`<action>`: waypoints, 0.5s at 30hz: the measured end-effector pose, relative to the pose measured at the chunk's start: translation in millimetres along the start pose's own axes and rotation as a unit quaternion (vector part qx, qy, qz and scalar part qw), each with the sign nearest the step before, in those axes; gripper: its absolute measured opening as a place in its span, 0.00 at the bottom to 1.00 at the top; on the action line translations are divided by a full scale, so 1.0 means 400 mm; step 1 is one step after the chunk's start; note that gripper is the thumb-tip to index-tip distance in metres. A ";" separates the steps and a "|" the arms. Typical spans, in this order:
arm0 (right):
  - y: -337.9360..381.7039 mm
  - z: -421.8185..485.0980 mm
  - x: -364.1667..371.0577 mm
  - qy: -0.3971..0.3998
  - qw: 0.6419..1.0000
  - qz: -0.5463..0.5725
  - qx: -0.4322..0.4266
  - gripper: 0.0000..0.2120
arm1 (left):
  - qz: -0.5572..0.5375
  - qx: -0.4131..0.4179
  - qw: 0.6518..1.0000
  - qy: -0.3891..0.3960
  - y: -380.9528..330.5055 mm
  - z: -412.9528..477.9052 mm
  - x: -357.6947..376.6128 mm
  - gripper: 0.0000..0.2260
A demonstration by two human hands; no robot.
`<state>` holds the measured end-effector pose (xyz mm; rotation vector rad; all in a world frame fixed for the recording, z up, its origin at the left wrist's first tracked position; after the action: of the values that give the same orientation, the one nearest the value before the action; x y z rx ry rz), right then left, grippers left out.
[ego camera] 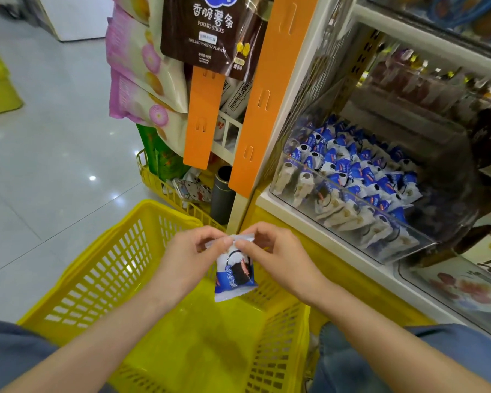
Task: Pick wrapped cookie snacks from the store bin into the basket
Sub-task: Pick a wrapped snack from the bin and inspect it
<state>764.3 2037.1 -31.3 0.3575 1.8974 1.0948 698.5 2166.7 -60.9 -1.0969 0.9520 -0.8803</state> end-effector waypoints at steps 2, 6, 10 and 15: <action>0.001 0.001 0.001 -0.017 1.000 -0.012 -0.013 0.02 | -0.019 -0.010 1.000 -0.007 -0.001 0.001 0.002 0.07; 0.022 -0.014 -0.001 -0.083 0.976 -0.153 -0.133 0.04 | -0.074 -0.044 0.996 -0.001 0.001 0.001 0.002 0.07; 0.031 -0.024 -0.006 -0.123 0.951 -0.212 -0.187 0.05 | -0.083 -0.052 0.995 0.006 0.000 0.001 0.005 0.06; 0.028 -0.018 -0.021 -0.154 0.963 -0.136 -0.173 0.04 | -0.086 -0.185 0.978 -0.045 0.032 -0.003 0.000 0.09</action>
<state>761.4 2034.4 -16.2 0.0590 1.4013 1.0868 698.8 2169.1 -73.4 -1.5445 0.9797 -0.8008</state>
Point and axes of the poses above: each hand's wrist, its own z-axis towards the middle knuckle, its own x-axis out of the palm, y = z × x, the point moved 4 cm from there along z, towards the middle knuckle, and after that the axes turned 12 degrees about x, right-handed, at the moved point
